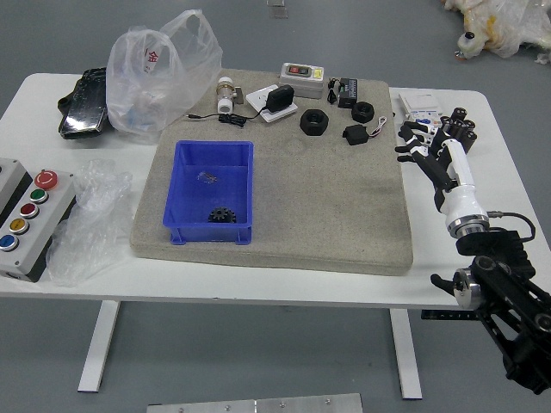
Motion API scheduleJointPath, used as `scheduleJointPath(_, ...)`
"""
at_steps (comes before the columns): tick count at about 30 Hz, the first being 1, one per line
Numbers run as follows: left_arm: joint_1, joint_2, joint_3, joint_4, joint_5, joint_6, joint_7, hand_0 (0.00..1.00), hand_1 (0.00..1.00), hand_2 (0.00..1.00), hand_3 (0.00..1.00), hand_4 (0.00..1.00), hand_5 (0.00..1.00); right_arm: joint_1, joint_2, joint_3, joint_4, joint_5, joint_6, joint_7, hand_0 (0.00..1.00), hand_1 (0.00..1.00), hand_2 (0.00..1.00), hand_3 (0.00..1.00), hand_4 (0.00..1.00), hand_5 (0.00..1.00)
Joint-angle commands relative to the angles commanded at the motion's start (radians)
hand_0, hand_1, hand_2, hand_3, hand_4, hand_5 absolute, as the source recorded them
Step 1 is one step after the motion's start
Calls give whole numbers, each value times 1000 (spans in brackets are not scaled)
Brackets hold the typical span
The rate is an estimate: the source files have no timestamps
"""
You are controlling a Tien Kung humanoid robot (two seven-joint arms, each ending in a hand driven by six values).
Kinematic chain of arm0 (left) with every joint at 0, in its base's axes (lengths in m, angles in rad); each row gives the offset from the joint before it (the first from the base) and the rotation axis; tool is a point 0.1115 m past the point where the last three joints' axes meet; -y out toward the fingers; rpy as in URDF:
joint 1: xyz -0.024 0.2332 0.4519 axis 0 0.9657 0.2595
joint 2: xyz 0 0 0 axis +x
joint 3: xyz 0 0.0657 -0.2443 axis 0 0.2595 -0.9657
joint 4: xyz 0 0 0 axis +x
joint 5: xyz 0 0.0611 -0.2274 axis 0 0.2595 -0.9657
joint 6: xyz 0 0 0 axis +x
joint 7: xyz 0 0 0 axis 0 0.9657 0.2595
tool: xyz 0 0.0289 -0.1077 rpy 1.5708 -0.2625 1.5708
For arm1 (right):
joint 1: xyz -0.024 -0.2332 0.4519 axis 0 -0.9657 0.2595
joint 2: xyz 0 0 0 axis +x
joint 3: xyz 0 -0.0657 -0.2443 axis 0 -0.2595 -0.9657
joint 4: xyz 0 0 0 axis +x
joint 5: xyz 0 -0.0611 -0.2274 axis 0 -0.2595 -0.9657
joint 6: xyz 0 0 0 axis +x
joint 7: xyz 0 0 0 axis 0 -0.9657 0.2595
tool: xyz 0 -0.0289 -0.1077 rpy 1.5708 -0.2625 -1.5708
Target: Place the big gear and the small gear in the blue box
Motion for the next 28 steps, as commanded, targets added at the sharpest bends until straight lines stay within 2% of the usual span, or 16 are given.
scheduleJointPath(2,0,-1,-1,1,0,1,0,687,503,532,727,677,296,3,2,-1,-2,-35,2,-6,479,497,590,663,706,434)
scheduleJointPath(5,-3,-2,2,1,-3,1,-3,687,503,532,727,677,296,0,1,1,-5,-33,8,-1,479,497,590,663,706,434)
scheduleJointPath(7,-5,-3,8,1,-8,1,-7,687,503,532,727,677,296,-3,-3,3,-10,-7,14,9,479,497,590,663,706,434)
scheduleJointPath(8,-6,-4,12,1,-13,1,-10,686,500,531,728,675,296,-5,-7,5,-12,8,16,15,447,475,578,662,703,426)
scheduleJointPath(13,-4,-10,35,1,-36,3,-22,686,500,531,728,675,296,-7,-16,16,-22,84,30,48,447,475,578,662,703,426)
scheduleJointPath(19,1,-8,16,4,-19,2,-13,686,496,529,727,674,294,-1,-8,23,-29,171,45,88,426,462,566,657,699,414)
scheduleJointPath(25,-6,-8,23,6,-31,2,-19,685,492,530,727,674,293,-7,-11,33,-20,282,69,123,418,451,561,659,700,412)
scheduleJointPath(26,-7,-9,24,6,-31,2,-19,684,451,530,727,673,291,-8,-12,35,-16,295,72,126,416,437,555,656,696,410)
scheduleJointPath(28,-8,-10,26,5,-33,0,-18,684,451,530,727,673,291,-8,-17,39,1,316,75,133,416,437,555,656,696,410)
